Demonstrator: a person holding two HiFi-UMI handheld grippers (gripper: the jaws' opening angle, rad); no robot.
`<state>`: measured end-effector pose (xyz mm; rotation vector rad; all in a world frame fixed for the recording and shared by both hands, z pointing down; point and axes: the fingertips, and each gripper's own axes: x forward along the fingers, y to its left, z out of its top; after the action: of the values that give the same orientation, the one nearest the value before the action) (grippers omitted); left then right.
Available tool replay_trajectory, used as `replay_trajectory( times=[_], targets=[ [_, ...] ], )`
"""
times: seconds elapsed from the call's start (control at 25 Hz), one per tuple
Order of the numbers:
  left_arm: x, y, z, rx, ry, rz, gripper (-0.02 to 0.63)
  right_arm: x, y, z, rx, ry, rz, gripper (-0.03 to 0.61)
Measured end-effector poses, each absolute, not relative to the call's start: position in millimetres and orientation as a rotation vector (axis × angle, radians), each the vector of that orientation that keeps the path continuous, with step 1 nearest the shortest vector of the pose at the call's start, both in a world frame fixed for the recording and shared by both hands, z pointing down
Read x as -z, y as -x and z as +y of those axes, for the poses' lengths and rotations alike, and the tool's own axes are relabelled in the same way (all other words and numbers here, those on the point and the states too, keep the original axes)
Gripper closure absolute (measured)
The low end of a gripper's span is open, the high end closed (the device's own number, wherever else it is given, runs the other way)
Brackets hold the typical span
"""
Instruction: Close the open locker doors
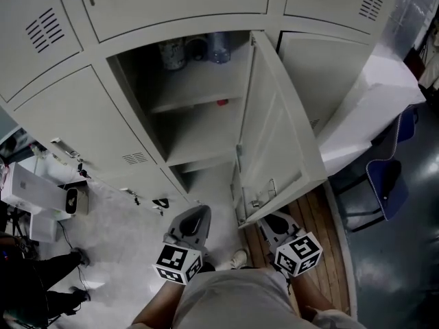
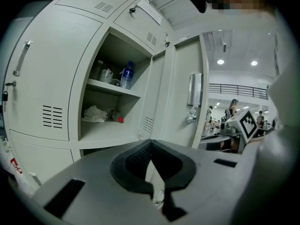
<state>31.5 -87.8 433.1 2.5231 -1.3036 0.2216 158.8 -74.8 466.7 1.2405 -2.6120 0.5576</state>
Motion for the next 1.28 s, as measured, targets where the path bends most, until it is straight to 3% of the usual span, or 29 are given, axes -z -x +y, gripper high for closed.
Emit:
replay_trajectory(
  times=[1.28],
  targets=[
    [-432,82,-120,-0.212,-2.486,-1.372,0.600,-462,-11,-109,-0.511,-1.025,-2.684,0.552]
  ],
)
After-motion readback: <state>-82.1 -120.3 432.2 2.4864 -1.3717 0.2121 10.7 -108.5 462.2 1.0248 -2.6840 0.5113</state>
